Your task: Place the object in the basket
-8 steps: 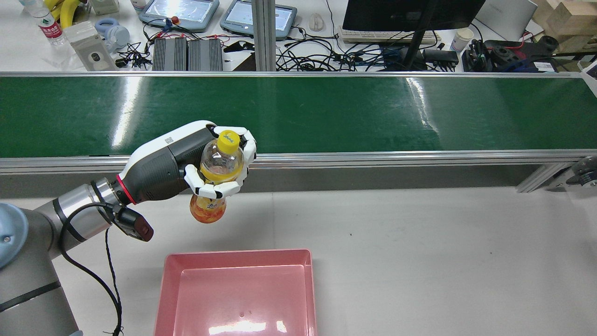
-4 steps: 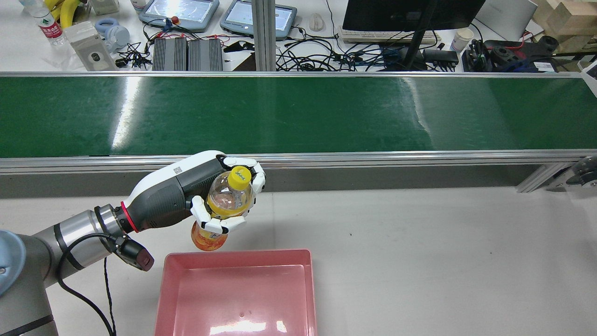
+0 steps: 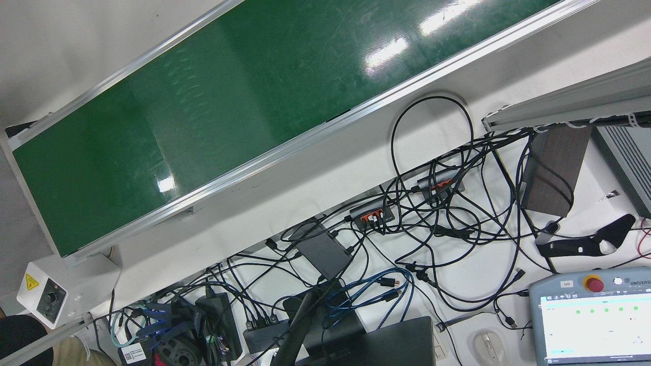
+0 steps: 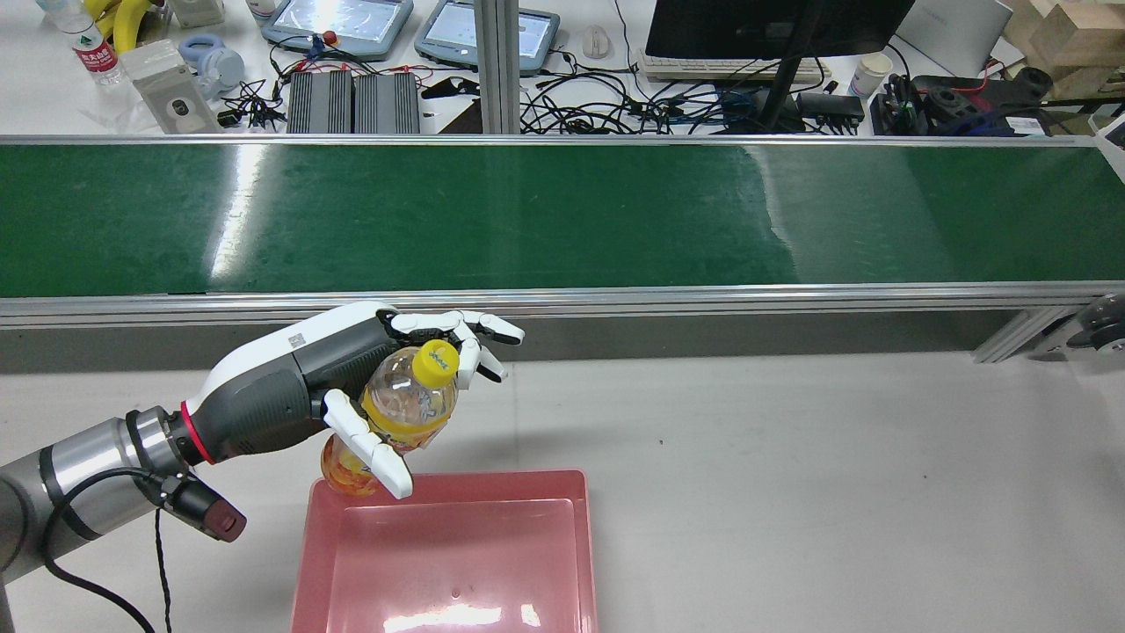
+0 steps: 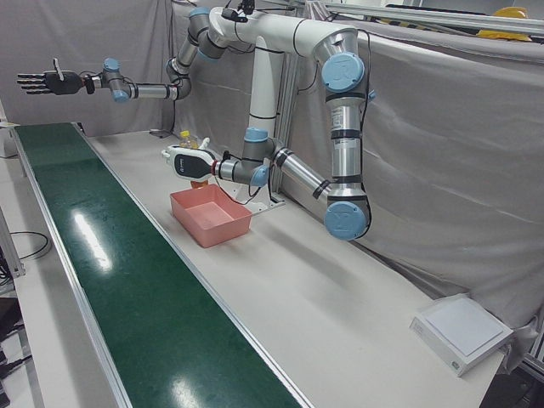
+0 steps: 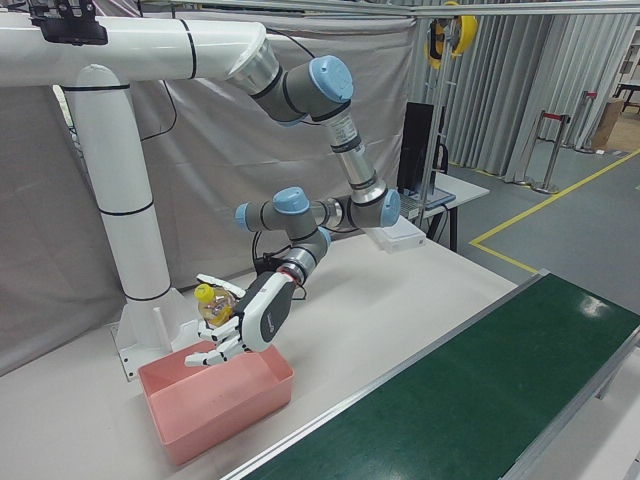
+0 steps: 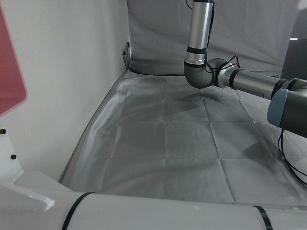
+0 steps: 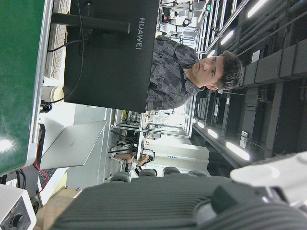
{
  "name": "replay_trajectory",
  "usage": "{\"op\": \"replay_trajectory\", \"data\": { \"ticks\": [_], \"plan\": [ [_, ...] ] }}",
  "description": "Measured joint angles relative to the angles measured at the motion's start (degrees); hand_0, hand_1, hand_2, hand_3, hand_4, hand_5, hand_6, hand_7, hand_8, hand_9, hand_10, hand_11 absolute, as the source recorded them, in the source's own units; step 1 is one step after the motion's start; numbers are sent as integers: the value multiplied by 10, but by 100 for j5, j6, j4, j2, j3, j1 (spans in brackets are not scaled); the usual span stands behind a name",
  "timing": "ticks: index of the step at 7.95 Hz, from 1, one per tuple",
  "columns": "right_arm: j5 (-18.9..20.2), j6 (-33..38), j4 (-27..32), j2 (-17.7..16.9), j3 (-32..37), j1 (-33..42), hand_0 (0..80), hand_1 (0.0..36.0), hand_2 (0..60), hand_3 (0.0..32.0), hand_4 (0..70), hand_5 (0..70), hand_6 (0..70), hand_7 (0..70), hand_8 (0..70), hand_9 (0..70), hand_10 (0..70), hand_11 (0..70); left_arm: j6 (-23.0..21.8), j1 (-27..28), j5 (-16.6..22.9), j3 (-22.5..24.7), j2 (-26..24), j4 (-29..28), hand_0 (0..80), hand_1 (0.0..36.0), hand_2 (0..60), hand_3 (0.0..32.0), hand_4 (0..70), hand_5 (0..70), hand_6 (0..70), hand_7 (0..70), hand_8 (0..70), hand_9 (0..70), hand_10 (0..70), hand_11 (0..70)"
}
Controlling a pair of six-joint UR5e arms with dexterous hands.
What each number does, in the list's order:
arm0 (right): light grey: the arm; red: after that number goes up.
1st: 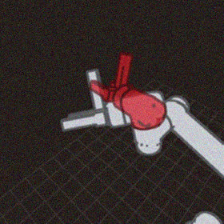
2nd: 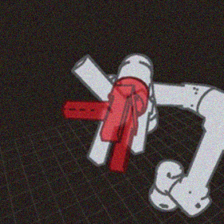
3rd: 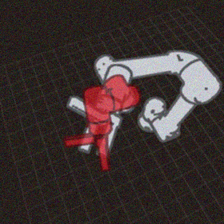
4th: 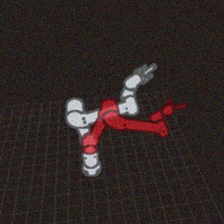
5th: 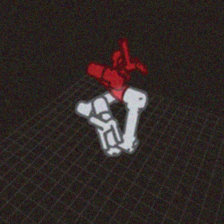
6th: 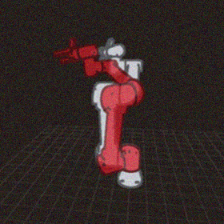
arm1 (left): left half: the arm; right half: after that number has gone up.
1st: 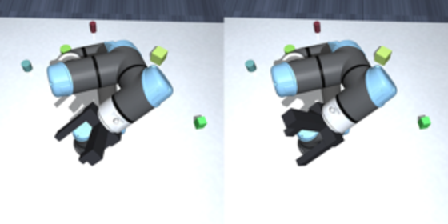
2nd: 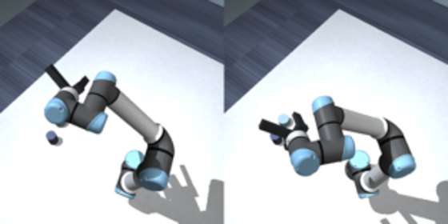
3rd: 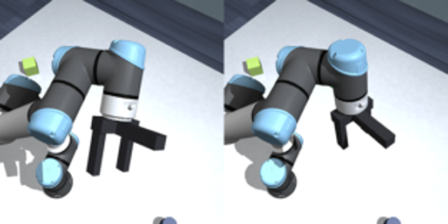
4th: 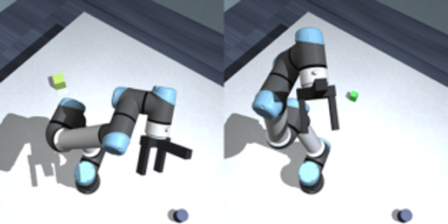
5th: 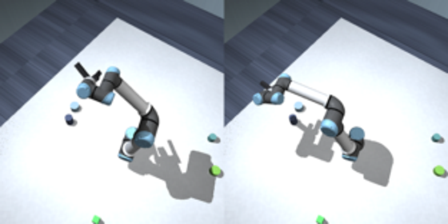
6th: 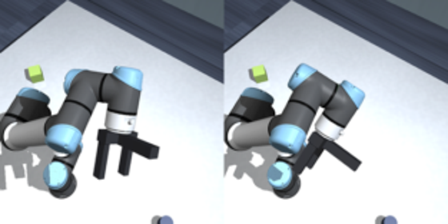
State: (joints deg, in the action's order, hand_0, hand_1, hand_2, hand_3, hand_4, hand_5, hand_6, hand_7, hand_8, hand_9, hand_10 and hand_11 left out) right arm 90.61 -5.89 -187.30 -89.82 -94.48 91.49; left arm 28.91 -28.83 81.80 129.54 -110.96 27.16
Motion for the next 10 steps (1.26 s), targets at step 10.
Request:
{"op": "replay_trajectory", "data": {
  "ticks": [10],
  "plan": [
    [0,0,0,0,0,0,0,0,0,0,0,0,0,0,0,0,0,0,92,193,-6,400,424,-264,563,19,0,0,114,166,7,22,40,62,96,151]
  ]
}}
